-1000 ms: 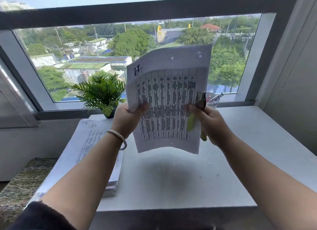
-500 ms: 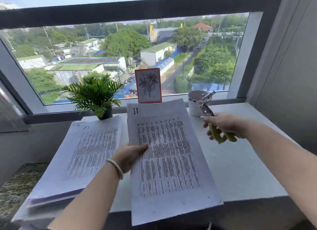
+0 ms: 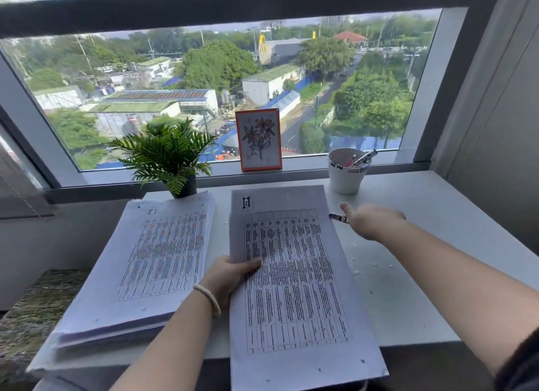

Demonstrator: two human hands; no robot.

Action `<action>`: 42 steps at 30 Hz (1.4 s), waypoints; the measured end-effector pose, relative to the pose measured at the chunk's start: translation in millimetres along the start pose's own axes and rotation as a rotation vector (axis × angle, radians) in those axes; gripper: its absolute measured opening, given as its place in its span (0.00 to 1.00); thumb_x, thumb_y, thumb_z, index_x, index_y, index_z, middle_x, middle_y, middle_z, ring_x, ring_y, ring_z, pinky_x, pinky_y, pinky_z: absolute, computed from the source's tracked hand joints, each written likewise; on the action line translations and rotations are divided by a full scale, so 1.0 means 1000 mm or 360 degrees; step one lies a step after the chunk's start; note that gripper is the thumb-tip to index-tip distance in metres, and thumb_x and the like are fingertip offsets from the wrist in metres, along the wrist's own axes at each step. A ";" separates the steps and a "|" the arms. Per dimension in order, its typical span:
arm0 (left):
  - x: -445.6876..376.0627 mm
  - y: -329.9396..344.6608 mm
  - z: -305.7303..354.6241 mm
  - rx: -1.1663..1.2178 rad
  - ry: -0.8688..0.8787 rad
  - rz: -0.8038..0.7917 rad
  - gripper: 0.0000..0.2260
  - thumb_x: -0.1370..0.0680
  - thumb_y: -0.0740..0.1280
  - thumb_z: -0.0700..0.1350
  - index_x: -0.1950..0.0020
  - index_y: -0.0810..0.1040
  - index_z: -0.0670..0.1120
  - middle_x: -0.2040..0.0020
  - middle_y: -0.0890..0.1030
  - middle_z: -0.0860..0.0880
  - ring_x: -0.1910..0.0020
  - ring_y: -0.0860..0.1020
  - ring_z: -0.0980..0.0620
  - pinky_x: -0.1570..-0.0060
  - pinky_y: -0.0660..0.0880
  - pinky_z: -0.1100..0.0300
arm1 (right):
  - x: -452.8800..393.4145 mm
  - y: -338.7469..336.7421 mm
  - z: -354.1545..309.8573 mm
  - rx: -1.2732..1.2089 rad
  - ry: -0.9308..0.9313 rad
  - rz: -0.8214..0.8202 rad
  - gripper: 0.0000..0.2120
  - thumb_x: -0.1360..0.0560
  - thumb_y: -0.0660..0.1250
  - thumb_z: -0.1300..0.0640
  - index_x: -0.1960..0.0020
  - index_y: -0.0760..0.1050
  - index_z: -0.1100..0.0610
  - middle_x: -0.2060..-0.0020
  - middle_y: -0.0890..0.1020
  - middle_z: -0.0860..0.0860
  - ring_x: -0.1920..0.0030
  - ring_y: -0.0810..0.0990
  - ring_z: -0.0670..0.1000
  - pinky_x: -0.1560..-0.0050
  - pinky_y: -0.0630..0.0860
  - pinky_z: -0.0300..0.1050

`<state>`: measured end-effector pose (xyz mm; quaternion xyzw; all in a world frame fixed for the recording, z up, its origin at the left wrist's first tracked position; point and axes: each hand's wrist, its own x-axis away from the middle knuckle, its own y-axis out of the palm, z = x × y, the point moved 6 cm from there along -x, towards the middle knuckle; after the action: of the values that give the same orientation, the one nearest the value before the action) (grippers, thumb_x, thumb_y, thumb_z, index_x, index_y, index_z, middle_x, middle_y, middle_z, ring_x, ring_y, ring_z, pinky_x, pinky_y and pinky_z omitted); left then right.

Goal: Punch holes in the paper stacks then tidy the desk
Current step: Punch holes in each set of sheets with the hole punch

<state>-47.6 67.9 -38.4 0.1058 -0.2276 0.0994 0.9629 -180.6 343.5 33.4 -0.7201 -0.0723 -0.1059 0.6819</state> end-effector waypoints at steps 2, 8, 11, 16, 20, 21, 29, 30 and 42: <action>-0.002 -0.001 0.000 0.0003 0.0036 0.0010 0.11 0.28 0.71 0.35 0.47 0.77 0.32 0.59 0.83 0.38 0.62 0.82 0.41 0.59 0.82 0.48 | -0.007 0.002 0.003 -0.0150 -0.0009 -0.0038 0.35 0.20 0.38 0.37 0.36 0.74 0.58 0.35 0.75 0.58 0.35 0.72 0.59 0.37 0.66 0.54; -0.005 0.001 -0.001 -0.0010 0.0099 0.0044 0.06 0.28 0.71 0.34 0.53 0.80 0.34 0.60 0.83 0.38 0.64 0.82 0.43 0.58 0.81 0.49 | -0.015 0.002 0.003 -0.0238 -0.0080 -0.0047 0.34 0.20 0.40 0.38 0.39 0.76 0.59 0.38 0.77 0.60 0.37 0.74 0.59 0.35 0.67 0.55; -0.004 0.001 -0.002 -0.0030 0.0116 0.0019 0.04 0.28 0.71 0.34 0.55 0.80 0.35 0.61 0.83 0.39 0.64 0.82 0.44 0.57 0.81 0.50 | -0.014 0.005 0.000 -0.0217 -0.0078 -0.0042 0.32 0.19 0.41 0.40 0.41 0.77 0.58 0.39 0.77 0.59 0.38 0.74 0.59 0.36 0.68 0.53; -0.002 0.000 -0.002 -0.0034 0.0121 0.0008 0.06 0.28 0.71 0.35 0.53 0.79 0.34 0.59 0.83 0.38 0.61 0.82 0.41 0.54 0.81 0.48 | -0.008 0.003 -0.002 -0.0176 0.0059 0.0006 0.27 0.17 0.40 0.46 0.31 0.68 0.58 0.33 0.73 0.58 0.33 0.70 0.59 0.36 0.65 0.54; -0.001 0.000 -0.002 -0.0015 0.0124 0.0015 0.08 0.28 0.71 0.35 0.51 0.79 0.33 0.58 0.83 0.37 0.62 0.82 0.42 0.59 0.82 0.50 | -0.010 0.009 -0.006 -0.0150 -0.0031 -0.0026 0.28 0.18 0.41 0.45 0.35 0.73 0.58 0.36 0.75 0.58 0.36 0.72 0.59 0.35 0.67 0.54; 0.000 0.000 -0.001 -0.0034 0.0124 0.0014 0.08 0.28 0.71 0.35 0.51 0.79 0.34 0.57 0.83 0.37 0.61 0.82 0.42 0.58 0.82 0.50 | -0.012 0.012 -0.007 -0.0171 -0.0071 -0.0043 0.28 0.18 0.41 0.44 0.39 0.75 0.58 0.40 0.77 0.58 0.38 0.74 0.58 0.36 0.68 0.54; 0.003 0.000 0.000 0.0006 0.0081 -0.0055 0.07 0.27 0.70 0.33 0.51 0.79 0.33 0.58 0.83 0.37 0.62 0.82 0.42 0.58 0.82 0.51 | -0.010 0.015 -0.005 -0.0548 -0.0198 -0.0243 0.29 0.18 0.46 0.48 0.62 0.76 0.63 0.72 0.78 0.58 0.72 0.72 0.54 0.68 0.66 0.43; 0.003 0.000 0.000 0.0003 0.0081 -0.0054 0.06 0.27 0.70 0.33 0.51 0.79 0.34 0.58 0.83 0.37 0.63 0.82 0.43 0.59 0.82 0.51 | -0.009 0.015 -0.004 -0.0577 -0.0193 -0.0222 0.29 0.18 0.46 0.48 0.63 0.75 0.63 0.73 0.77 0.57 0.73 0.71 0.54 0.69 0.65 0.42; 0.001 0.000 0.001 -0.0085 0.0078 -0.0045 0.03 0.28 0.71 0.33 0.55 0.79 0.35 0.62 0.83 0.39 0.65 0.82 0.43 0.59 0.81 0.51 | -0.005 0.024 0.007 -0.0673 -0.0117 0.0042 0.18 0.19 0.47 0.56 0.54 0.74 0.59 0.58 0.74 0.57 0.55 0.72 0.56 0.54 0.67 0.45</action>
<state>-47.0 68.2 -36.6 0.0807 -0.2051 0.0822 0.9719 -179.5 349.7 8.9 -0.8514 -0.0640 -0.0834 0.5138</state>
